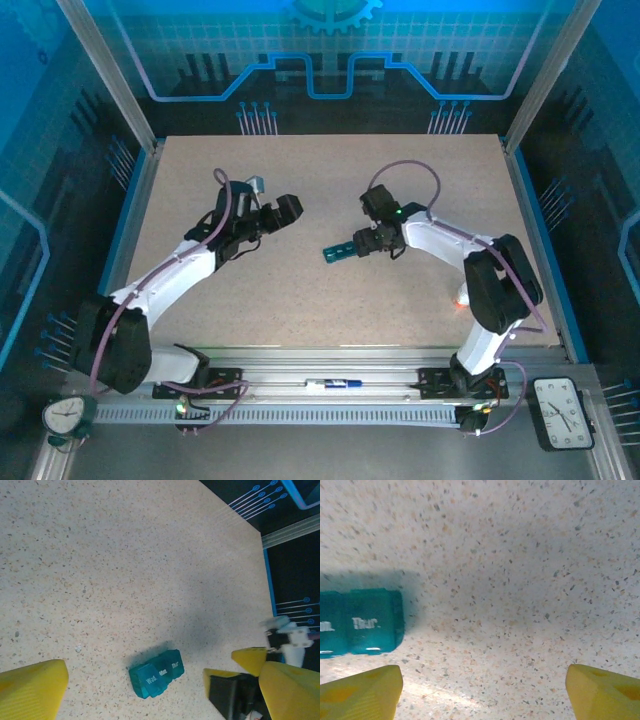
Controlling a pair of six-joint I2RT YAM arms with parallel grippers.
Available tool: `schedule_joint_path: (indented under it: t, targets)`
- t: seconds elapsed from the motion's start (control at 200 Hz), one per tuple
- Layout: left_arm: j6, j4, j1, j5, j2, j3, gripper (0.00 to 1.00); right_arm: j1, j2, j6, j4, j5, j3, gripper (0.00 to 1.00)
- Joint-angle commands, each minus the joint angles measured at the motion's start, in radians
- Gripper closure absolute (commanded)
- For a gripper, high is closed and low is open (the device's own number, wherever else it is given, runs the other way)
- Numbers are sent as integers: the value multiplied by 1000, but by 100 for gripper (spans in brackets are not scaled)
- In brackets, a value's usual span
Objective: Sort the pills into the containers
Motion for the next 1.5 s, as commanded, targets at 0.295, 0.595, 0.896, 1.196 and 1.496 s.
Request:
schedule_joint_path:
  t: [0.295, 0.595, 0.896, 1.196, 1.496]
  targets:
    - [304, -251, -141, -144, 116, 152, 1, -25, 151, 46, 21, -226, 141, 15]
    - [444, -325, -210, -225, 192, 197, 1, -24, 217, 42, 45, -255, 133, 16]
    - [577, -357, -310, -310, 268, 226, 1, -22, 245, 44, 59, -253, 103, 17]
    - [657, -352, -374, -358, 371, 250, 1, -22, 248, 44, 66, -253, 87, 17]
    - [673, -358, -357, -367, 456, 295, 1, -19, 252, 45, 74, -255, 75, 17]
